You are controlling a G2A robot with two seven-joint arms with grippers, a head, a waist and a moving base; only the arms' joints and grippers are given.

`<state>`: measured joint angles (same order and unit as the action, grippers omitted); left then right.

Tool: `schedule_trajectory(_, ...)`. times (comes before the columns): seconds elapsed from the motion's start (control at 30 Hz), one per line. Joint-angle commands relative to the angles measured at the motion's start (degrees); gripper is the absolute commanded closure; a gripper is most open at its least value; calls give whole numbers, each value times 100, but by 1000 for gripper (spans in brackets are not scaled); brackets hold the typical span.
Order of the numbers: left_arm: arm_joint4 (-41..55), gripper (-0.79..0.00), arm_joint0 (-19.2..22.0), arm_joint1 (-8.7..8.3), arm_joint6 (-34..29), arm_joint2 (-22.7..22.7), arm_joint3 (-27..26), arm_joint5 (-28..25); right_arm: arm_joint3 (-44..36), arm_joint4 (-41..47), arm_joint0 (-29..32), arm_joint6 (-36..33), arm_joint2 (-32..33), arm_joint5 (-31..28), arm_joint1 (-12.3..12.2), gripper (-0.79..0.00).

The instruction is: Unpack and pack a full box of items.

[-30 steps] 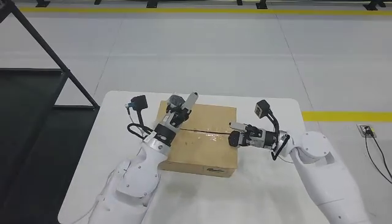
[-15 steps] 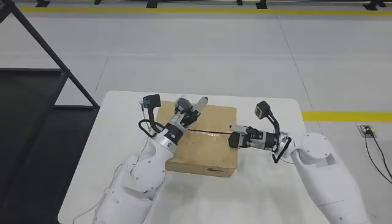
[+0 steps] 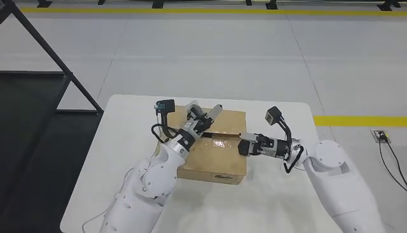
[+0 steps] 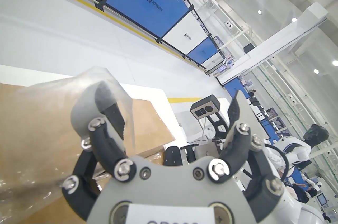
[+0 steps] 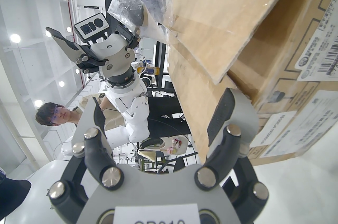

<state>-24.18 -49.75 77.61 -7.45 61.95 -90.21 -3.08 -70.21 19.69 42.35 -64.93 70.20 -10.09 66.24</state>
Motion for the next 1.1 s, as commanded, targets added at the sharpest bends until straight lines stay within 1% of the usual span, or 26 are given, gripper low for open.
schedule_trajectory(0.0, -11, -785, -5, 4, -16, 23, -7, -8, -9, 22, 8, 23, 6, -143, -2, -785)
schedule_trajectory(0.1, -21, -785, -52, 5, -25, 75, -64, -39, -9, 124, 9, 71, 51, -418, -4, -785)
schedule_trajectory(0.2, -135, -785, -84, 0, -78, 101, -98, -106, -17, 208, 13, 107, 107, -569, -13, -785)
schedule_trajectory(0.4, -51, -785, -178, 6, -46, 205, -244, -252, 67, 284, -30, 164, 115, -590, -19, -785)
schedule_trajectory(0.57, -160, -785, -259, -9, -221, 267, -337, -325, 145, 377, -39, 189, 155, -683, -29, -785)
schedule_trajectory(1.07, -451, -785, 49, 74, -788, -113, -48, -242, 13, 490, 283, 221, 404, -829, -123, -785)
